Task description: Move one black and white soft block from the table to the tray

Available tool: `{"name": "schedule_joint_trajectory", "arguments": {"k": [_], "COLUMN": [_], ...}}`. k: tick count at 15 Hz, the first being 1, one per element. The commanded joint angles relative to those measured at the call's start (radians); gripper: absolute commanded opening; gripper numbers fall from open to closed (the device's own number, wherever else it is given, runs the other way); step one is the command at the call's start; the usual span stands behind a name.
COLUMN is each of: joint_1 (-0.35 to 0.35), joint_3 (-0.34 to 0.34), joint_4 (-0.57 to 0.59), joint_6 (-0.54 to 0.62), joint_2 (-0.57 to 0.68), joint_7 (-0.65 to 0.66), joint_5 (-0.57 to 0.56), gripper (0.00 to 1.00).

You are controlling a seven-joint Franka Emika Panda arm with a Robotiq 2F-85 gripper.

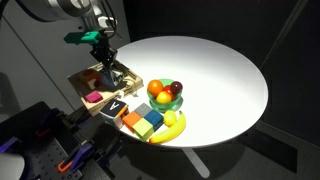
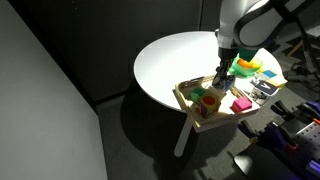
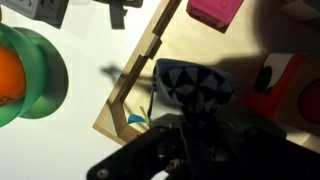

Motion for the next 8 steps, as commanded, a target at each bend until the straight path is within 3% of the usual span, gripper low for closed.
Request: {"name": "schedule_joint_trajectory", "arguments": {"k": [1,8], "joint_1": [0.005,0.029], "joint_3": [-0.008,-0.006], "joint_4": [0.075,0.178], "joint_6": [-0.028,-0.039], "joint_2": [0.054,0.147], "joint_7": [0.022,0.023], "joint_5": [-0.032,-0.026], "gripper": [0.05,0.05]}}
